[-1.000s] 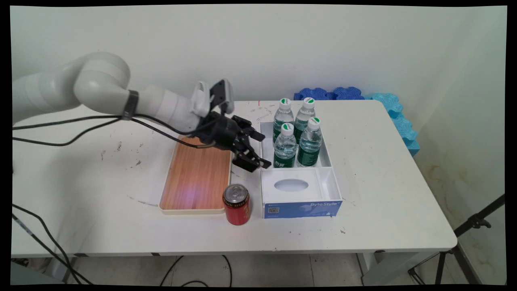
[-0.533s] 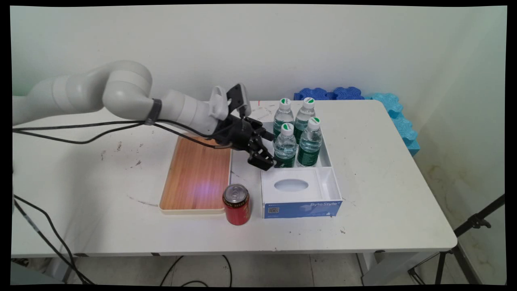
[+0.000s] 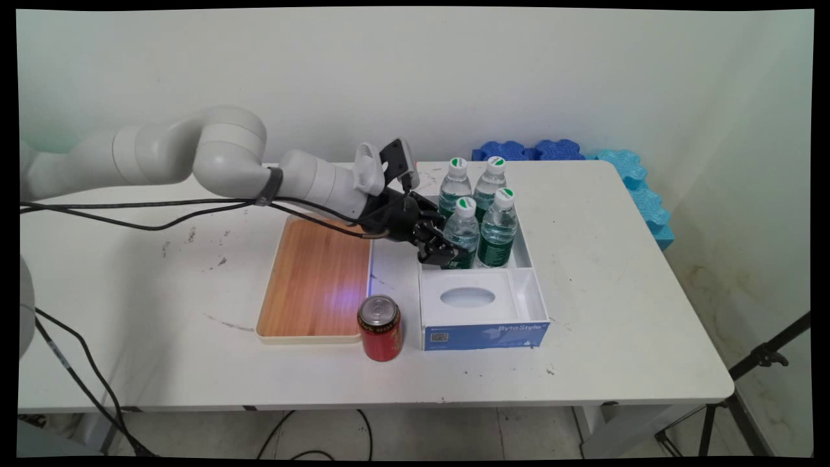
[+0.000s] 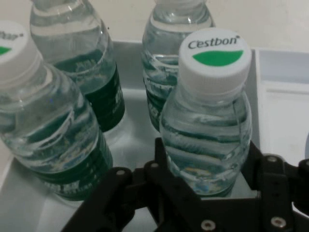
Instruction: Place the picked object on the tray
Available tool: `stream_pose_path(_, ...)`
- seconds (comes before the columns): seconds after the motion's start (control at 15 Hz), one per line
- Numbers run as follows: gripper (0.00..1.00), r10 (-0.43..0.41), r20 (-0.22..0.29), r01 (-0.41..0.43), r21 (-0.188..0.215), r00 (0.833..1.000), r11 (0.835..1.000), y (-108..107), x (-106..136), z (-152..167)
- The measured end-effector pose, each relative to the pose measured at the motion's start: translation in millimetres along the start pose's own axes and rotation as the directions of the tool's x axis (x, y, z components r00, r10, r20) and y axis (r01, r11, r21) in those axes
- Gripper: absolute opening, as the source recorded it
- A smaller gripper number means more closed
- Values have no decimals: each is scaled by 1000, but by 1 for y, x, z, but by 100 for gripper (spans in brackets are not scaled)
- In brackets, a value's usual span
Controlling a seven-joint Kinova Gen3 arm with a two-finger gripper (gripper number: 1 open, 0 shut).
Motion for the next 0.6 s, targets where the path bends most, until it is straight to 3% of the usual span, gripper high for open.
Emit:
stream_pose_path(0.33,0,7,-9,-7,-2,1000,1000,-2,2,-2)
stream_pose_path(0.6,0,32,-40,-33,-8,999,999,-6,11,-29)
